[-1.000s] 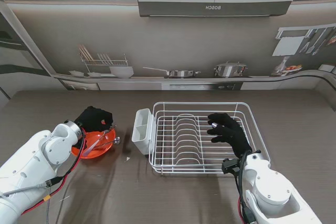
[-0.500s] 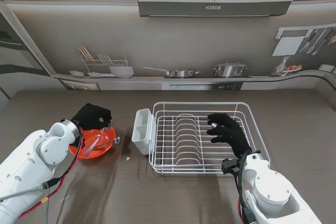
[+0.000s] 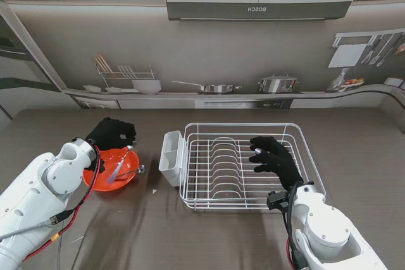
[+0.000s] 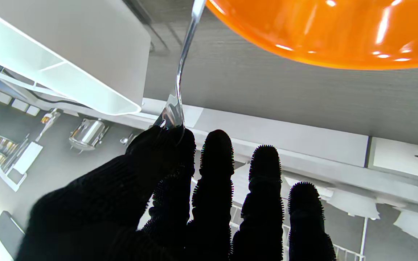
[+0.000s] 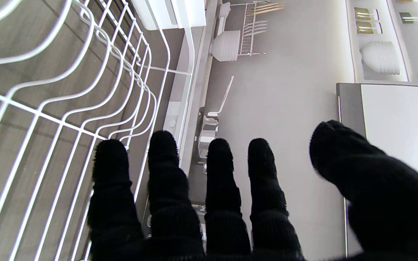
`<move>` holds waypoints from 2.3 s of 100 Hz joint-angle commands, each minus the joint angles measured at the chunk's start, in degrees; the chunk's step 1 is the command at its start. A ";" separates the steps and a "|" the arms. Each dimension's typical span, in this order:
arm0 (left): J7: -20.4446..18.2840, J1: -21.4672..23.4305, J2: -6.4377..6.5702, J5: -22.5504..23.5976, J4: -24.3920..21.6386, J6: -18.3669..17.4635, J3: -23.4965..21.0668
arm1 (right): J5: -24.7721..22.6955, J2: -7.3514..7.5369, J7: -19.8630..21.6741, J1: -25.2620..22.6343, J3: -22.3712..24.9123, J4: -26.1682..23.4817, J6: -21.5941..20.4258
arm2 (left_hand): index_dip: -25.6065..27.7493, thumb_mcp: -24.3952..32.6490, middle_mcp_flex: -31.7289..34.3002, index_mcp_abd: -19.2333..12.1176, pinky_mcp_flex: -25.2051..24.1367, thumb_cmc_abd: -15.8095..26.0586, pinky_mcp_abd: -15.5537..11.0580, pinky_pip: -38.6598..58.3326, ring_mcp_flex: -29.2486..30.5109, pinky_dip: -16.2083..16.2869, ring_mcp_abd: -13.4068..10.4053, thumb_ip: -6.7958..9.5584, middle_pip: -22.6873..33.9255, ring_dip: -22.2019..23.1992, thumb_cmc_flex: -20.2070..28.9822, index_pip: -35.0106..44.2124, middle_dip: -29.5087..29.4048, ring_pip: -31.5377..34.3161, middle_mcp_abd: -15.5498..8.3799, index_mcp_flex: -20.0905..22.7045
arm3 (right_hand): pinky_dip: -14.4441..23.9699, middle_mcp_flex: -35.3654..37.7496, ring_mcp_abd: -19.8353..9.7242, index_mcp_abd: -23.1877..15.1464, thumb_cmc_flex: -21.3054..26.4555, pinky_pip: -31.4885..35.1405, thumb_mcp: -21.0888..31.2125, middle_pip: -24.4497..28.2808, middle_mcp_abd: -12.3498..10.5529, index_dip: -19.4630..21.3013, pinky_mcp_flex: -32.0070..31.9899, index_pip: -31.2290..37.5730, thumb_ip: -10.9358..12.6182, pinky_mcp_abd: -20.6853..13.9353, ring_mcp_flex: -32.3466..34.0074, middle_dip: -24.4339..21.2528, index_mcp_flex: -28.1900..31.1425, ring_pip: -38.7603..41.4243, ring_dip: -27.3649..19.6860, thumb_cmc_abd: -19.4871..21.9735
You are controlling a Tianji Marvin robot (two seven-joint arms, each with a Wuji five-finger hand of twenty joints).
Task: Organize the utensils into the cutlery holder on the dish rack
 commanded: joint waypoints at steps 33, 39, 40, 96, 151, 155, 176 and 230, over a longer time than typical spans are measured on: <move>-1.50 -1.91 -1.04 -3.44 -1.97 -0.35 0.35 | 0.11 -0.30 0.66 -0.17 -0.19 -0.04 -0.01 | 5.05 3.96 0.93 -6.27 -0.17 0.45 -1.36 1.87 1.09 -1.03 -1.22 -0.51 0.57 1.12 1.25 10.35 1.35 1.54 -1.04 1.82 | 0.77 0.53 0.13 -0.13 -1.63 -0.47 -0.67 0.04 0.05 -0.92 0.51 0.67 0.07 0.74 1.36 -0.27 -1.03 -0.01 0.30 0.92; -1.49 -2.27 -1.16 -3.99 -2.09 -0.40 0.51 | 0.12 -0.30 0.68 -0.16 -0.20 -0.03 -0.02 | 5.04 3.96 0.94 -6.21 -0.17 0.45 -1.34 1.89 1.13 -1.05 -1.12 -0.51 0.57 1.13 1.27 10.34 1.41 1.56 -1.15 1.84 | 0.74 0.50 0.12 -0.12 -1.58 -0.50 -0.64 0.03 0.03 -0.91 0.47 0.69 0.09 0.74 1.36 -0.28 -0.98 -0.01 0.30 0.95; -1.46 -2.35 -1.18 -4.07 -2.10 -0.41 0.54 | 0.12 -0.30 0.68 -0.16 -0.20 -0.02 -0.02 | 5.04 3.95 0.95 -6.22 -0.12 0.46 -1.39 1.92 1.14 -1.05 -1.15 -0.51 0.58 1.13 1.27 10.34 1.43 1.57 -1.19 1.84 | 0.74 0.49 0.11 -0.11 -1.61 -0.49 -0.66 0.02 0.02 -0.91 0.48 0.69 0.08 0.74 1.30 -0.28 -0.98 -0.03 0.29 0.95; 2.39 -11.24 -4.07 -13.19 4.18 -1.91 7.80 | 0.22 -0.42 0.27 0.07 0.01 0.14 -0.14 | 4.55 3.95 0.81 -5.20 -0.49 0.32 -1.10 1.70 0.85 -1.28 -0.89 -0.44 0.32 1.21 1.80 9.33 1.54 1.54 -0.29 1.46 | 0.66 0.57 0.11 -0.08 -1.60 -0.46 -0.64 0.11 -0.01 -0.92 0.54 0.71 0.08 0.82 1.34 -0.27 -1.03 0.01 0.28 0.97; 11.33 -21.90 -9.93 -21.35 20.83 -7.08 18.87 | 0.37 -0.53 -0.08 0.30 0.29 0.28 0.10 | 4.13 3.08 0.89 -3.96 -0.94 0.43 -0.73 1.18 0.53 -1.23 -0.22 0.12 -0.01 1.34 3.00 8.11 1.69 1.62 0.70 1.51 | 0.61 0.57 0.13 -0.07 -1.68 -0.44 -0.66 0.11 0.00 -0.93 0.51 0.70 0.05 0.79 1.40 -0.27 -0.96 0.04 0.29 0.96; 11.78 -22.42 -10.33 -21.75 21.86 -7.47 19.43 | 0.39 -0.54 -0.09 0.31 0.31 0.29 0.09 | 3.98 2.93 0.93 -3.68 -0.92 0.48 -0.65 1.15 0.52 -1.21 -0.15 0.25 -0.03 1.35 3.22 7.89 1.71 1.62 0.81 1.56 | 0.61 0.53 0.21 -0.03 -1.64 -0.43 -0.64 0.06 0.07 -0.94 0.53 0.69 0.06 0.82 1.45 -0.29 -0.97 0.07 0.30 0.92; 14.45 -24.67 -12.30 -23.05 27.01 -9.25 21.89 | 0.46 -0.56 -0.14 0.42 0.39 0.38 0.03 | 3.81 2.17 0.98 -3.42 -1.11 0.60 -0.60 0.97 0.41 -1.12 0.10 0.70 -0.15 1.41 3.86 7.50 1.78 1.68 1.14 1.59 | 0.60 0.61 0.14 -0.03 -1.70 -0.41 -0.69 0.08 0.02 -0.94 0.53 0.69 0.06 0.77 1.48 -0.28 -0.93 0.07 0.31 1.04; 14.37 -24.97 -13.90 -25.28 31.57 -11.07 24.27 | 0.60 -0.62 -0.32 0.53 0.42 0.45 0.03 | -0.46 -4.30 0.23 -1.28 -1.92 1.90 -0.19 -0.82 -1.08 -0.84 1.62 4.55 -1.72 1.37 8.19 1.68 0.77 1.07 3.48 2.45 | 0.60 0.63 0.29 0.01 -1.81 -0.37 -0.68 -0.05 0.25 -0.95 0.57 0.65 0.10 0.91 1.54 -0.31 -0.74 0.06 0.32 1.20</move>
